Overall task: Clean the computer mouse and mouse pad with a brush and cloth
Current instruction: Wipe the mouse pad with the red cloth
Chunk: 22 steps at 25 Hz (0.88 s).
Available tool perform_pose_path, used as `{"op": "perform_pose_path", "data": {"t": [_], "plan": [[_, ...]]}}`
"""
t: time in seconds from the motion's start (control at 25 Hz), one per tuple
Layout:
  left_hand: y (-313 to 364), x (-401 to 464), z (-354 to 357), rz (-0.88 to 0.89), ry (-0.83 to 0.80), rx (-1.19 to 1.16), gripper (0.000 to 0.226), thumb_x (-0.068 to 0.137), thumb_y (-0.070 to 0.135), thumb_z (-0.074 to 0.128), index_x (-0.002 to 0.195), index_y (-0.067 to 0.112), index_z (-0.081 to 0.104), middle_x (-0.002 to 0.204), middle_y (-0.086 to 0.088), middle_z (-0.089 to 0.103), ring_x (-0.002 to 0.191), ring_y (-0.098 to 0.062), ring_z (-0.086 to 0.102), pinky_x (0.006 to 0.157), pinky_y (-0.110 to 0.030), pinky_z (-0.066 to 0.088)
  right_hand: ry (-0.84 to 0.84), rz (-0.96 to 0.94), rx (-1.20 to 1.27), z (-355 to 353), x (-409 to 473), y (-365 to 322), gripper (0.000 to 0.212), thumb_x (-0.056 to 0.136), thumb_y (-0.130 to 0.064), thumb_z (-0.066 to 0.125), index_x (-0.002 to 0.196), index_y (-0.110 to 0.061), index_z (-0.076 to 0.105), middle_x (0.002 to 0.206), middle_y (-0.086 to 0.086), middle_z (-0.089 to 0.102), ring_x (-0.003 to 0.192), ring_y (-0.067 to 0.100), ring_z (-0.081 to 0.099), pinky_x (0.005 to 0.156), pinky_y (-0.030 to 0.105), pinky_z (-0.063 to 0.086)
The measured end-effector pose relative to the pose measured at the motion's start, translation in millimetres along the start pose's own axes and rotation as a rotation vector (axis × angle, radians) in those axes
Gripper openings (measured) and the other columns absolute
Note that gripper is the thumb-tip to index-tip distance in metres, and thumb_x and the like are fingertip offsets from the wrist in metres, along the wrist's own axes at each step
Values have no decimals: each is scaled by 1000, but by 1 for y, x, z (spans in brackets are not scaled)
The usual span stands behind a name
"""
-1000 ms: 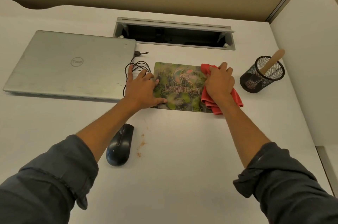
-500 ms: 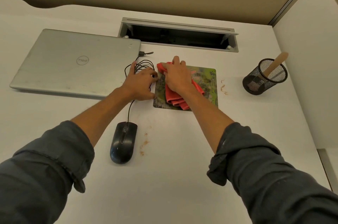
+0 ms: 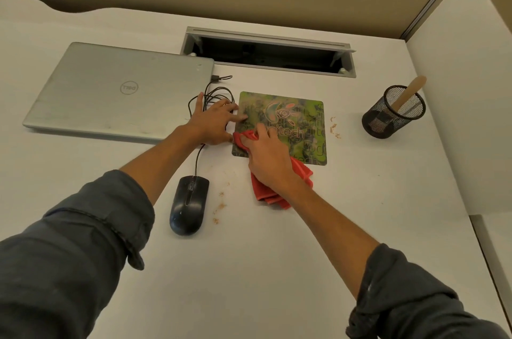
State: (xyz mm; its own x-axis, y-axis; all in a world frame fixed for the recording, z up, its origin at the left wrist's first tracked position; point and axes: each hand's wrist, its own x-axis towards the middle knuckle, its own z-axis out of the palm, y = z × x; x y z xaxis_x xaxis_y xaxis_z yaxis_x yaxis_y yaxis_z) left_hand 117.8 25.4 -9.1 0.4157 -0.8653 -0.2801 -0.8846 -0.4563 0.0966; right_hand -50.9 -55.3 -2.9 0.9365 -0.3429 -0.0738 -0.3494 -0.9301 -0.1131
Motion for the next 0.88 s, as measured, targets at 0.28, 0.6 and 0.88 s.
{"op": "perform_pose_path", "data": {"t": [0.28,0.6,0.88], "plan": [[-5,2,8,2,-57,-1,66,89,58,47,147,44,19,161,3,6,147,-17,-6,108,-62,-20,38,35,-10,2,-27,4,42,89,-17,55,130,-27,56,134,5,44,110,31,45,65,35,46],[-8,0,12,5,-68,-31,86,74,77,49,147,45,17,161,6,4,147,-17,-9,108,-63,-19,70,280,54,0,-56,61,36,98,-27,47,133,-26,54,135,-1,47,113,29,48,80,42,51],[-7,1,12,0,-57,-31,87,73,77,50,147,44,18,161,7,4,147,-16,-8,107,-63,-20,207,578,104,-15,-48,84,32,99,-29,47,125,-15,58,120,9,56,103,31,54,77,41,47]]}}
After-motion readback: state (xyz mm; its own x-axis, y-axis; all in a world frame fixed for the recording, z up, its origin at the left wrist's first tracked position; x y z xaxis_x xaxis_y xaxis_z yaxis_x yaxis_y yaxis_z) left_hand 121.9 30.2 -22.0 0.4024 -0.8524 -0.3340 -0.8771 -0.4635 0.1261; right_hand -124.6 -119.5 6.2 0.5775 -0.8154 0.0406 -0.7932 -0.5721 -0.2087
